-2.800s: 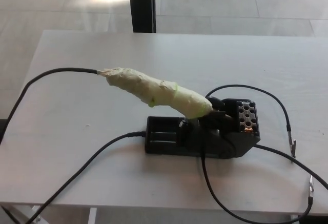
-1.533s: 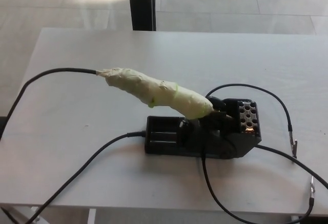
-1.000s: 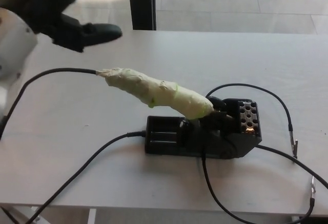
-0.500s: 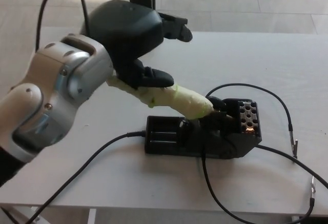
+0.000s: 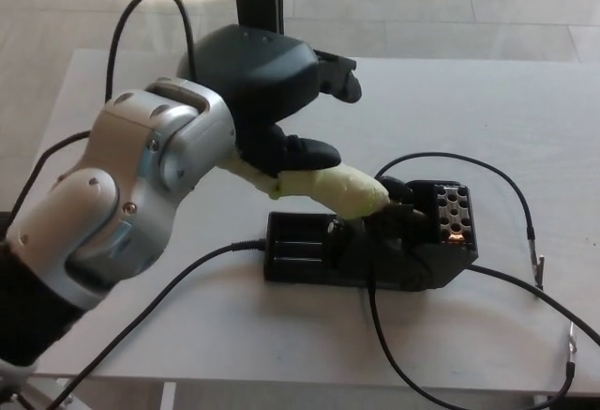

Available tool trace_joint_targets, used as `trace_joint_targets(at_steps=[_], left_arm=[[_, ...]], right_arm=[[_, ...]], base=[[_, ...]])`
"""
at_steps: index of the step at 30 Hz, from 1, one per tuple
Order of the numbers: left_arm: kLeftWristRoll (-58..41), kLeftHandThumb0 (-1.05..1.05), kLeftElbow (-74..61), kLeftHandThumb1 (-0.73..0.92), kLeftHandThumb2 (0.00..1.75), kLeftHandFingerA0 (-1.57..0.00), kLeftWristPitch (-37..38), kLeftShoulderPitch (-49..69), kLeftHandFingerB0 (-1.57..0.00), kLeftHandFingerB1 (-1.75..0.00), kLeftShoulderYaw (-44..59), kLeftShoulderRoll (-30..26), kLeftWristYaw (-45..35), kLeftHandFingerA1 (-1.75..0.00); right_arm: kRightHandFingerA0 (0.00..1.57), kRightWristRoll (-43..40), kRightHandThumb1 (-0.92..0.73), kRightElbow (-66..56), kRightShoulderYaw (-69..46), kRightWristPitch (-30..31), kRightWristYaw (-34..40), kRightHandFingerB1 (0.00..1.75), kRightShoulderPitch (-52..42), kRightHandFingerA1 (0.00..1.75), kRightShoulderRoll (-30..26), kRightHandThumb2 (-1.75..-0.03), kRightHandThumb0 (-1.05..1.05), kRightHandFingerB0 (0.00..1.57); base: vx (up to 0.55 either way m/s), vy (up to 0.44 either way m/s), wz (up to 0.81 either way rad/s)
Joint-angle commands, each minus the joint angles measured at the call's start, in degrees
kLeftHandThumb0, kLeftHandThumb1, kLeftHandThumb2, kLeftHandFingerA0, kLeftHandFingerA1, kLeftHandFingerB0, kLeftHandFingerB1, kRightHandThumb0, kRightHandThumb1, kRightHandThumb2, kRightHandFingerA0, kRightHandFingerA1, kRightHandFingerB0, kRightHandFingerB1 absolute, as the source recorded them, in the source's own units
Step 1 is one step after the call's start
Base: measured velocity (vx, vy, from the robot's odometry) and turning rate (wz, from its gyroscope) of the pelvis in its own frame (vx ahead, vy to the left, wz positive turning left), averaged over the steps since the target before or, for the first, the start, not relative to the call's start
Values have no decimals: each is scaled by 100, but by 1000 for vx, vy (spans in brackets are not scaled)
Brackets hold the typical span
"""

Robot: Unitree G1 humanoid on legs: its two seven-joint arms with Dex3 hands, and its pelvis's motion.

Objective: Use the left hand of the robot to grab the soldering gun kept on the middle of the table and pull it out of its base and keep it on the left side of the base

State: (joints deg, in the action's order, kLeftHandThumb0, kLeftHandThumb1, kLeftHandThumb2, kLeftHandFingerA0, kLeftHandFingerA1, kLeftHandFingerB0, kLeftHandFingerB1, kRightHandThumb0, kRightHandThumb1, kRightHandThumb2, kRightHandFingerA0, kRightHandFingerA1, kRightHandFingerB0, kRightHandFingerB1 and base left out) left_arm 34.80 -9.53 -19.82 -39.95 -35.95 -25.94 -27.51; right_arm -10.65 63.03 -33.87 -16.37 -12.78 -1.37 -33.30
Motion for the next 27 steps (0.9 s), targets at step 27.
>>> trace_joint_targets(at_steps=[27], left_arm=[[-239, -79, -1703, 73, 111, -52, -1678, 1355, -26, -53, 925, 46, -1505, -65]], right_arm=[[78, -62, -50, -32, 326, -160, -52, 91, 84, 133, -360, -121, -105, 12]], base=[[0, 0, 0]])
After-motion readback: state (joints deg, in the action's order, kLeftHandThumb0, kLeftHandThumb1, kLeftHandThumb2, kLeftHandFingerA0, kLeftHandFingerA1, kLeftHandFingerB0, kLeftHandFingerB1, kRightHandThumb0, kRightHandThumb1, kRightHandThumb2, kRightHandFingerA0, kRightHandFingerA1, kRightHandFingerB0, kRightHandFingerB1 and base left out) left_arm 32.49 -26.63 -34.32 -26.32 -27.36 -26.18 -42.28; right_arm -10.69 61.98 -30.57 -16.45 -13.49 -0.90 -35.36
